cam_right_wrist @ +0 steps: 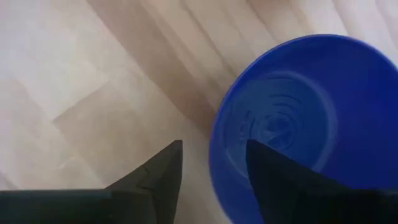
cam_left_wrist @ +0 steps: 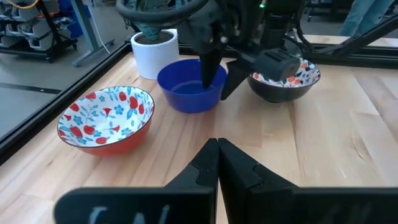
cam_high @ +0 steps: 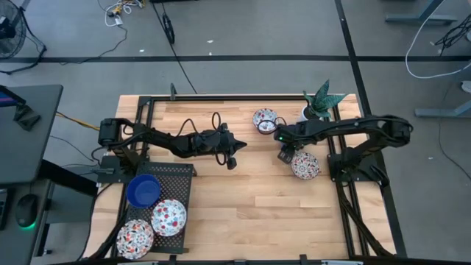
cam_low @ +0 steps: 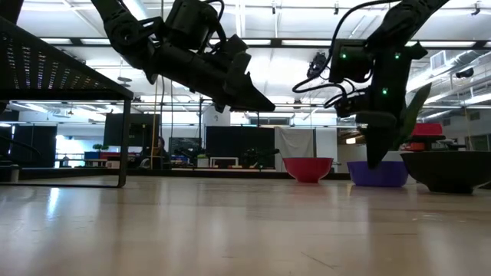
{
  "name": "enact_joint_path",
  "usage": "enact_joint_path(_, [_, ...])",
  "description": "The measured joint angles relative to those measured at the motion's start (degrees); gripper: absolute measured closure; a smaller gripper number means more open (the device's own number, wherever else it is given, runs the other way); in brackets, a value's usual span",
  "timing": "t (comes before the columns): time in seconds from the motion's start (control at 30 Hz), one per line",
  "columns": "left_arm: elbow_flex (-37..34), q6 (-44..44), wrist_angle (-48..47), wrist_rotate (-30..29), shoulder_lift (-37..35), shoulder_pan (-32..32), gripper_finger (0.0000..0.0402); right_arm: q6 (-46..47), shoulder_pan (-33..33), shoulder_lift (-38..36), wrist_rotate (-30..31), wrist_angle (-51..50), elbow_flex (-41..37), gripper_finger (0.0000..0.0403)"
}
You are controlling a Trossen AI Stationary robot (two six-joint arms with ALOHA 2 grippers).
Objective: Pick & Place Mini bowls
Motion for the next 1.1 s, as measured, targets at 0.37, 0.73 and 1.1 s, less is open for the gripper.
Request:
enact_joint_path(0.37, [0.0,-2.2,0.0,0.0,0.0,-0.1,0.0387,-0.5,0.0,0.6,0.3,1.2,0.0,0.033])
enact_joint_path(0.73, [0.0,-1.9,0.1,1.9,0.0,-1.3,0.032,-4.0,0.3,0.5,-1.3,0.4,0.0,0.0386])
enact_joint_path(1.1, [0.0,2.5,0.1,1.9,0.0,-5.1,0.0227,-12.5,8.9,0.5,-10.6,7.2,1.4,0.0396])
